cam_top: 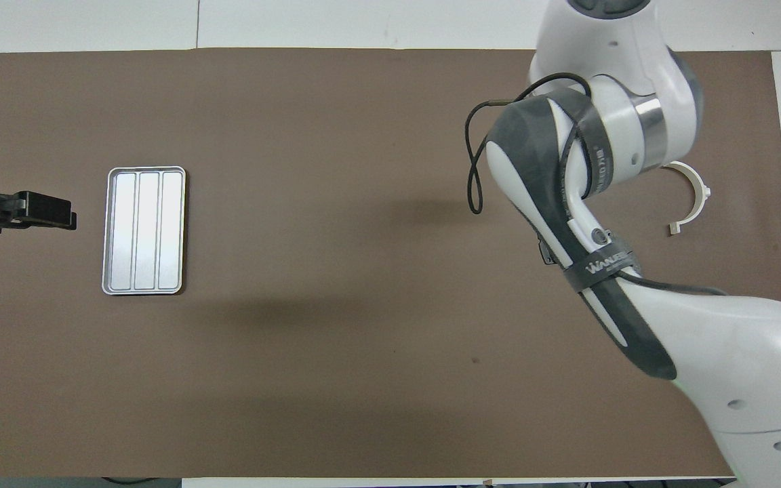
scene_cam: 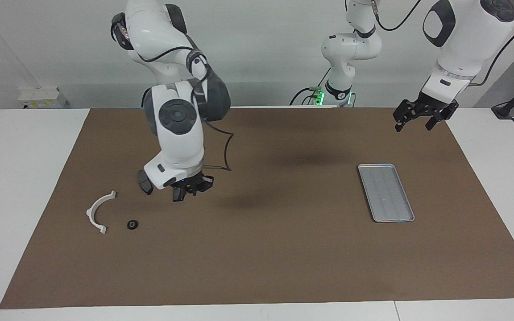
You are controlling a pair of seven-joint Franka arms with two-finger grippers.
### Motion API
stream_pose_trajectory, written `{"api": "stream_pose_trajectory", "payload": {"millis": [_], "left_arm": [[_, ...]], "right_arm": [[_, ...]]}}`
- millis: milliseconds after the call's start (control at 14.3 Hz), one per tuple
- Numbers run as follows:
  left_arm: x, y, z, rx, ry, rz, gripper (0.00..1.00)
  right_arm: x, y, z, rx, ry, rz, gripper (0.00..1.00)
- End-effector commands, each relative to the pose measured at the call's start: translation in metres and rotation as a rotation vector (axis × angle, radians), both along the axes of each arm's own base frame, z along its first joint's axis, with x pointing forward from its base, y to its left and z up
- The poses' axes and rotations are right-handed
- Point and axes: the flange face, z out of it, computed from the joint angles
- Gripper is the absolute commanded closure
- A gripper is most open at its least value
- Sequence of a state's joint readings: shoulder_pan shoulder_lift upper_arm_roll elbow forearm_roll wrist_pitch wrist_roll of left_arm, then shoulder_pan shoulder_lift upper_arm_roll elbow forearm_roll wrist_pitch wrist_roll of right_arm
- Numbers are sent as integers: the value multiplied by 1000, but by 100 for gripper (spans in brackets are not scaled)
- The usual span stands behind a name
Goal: Place bearing gear from tray to pile
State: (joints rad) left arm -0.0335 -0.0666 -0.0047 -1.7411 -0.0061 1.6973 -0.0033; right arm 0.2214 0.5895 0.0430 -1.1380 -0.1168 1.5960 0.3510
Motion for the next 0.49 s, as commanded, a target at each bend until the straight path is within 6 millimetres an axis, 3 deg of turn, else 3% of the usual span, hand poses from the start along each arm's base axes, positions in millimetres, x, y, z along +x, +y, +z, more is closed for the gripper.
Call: {"api": "stream_pose_trajectory", "payload": {"millis": [0,140,420], "left_arm": [[-6,0,1,-16,-17,-5,0],[-6,0,1,-17,-15,-3,0],[-7,0,0,-15,-4,-3,0]], "right_arm": [[-1,-41,-15,22,-7,101,100],[-8,-70,-40,36,-58,145,100],[-29,-94,-89,54,-145,166,100]]}}
